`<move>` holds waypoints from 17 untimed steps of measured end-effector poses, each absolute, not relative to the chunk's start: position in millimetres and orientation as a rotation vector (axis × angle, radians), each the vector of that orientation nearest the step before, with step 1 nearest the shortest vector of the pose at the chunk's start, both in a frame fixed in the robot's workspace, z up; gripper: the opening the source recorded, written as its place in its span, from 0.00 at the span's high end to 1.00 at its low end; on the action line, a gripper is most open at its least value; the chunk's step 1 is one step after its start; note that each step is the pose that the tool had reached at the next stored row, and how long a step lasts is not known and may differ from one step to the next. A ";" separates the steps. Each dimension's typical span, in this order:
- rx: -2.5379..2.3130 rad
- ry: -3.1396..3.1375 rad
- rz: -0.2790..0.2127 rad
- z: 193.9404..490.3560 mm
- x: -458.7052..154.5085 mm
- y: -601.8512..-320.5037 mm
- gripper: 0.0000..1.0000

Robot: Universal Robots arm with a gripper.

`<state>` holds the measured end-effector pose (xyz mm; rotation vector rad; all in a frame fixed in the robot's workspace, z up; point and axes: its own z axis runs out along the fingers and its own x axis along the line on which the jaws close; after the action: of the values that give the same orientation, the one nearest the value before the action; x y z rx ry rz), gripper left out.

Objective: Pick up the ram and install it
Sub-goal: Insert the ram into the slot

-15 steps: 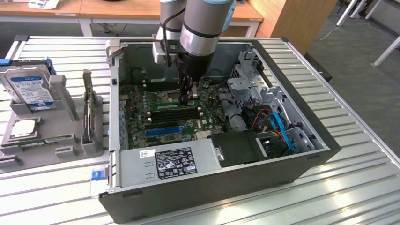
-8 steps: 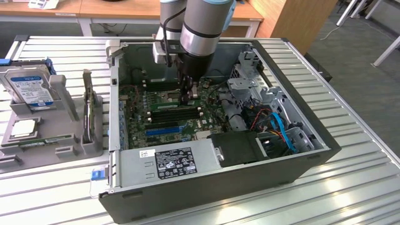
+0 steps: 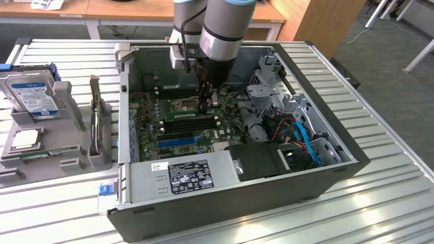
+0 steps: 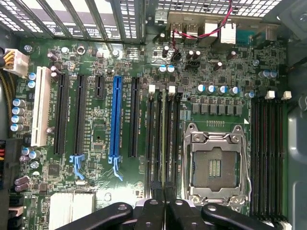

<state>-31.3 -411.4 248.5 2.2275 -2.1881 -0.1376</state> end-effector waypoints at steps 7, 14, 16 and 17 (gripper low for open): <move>2.224 -2.191 -0.138 248.3 -31.3 -411.5 0.88; 2.207 -2.210 -0.138 248.2 -31.3 -411.6 0.88; 2.207 -2.210 -0.138 248.2 -31.3 -413.1 0.88; 2.207 -2.210 -0.138 248.2 -31.3 -414.1 0.88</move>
<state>-31.3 -414.1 248.2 2.2067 -2.2102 -0.1378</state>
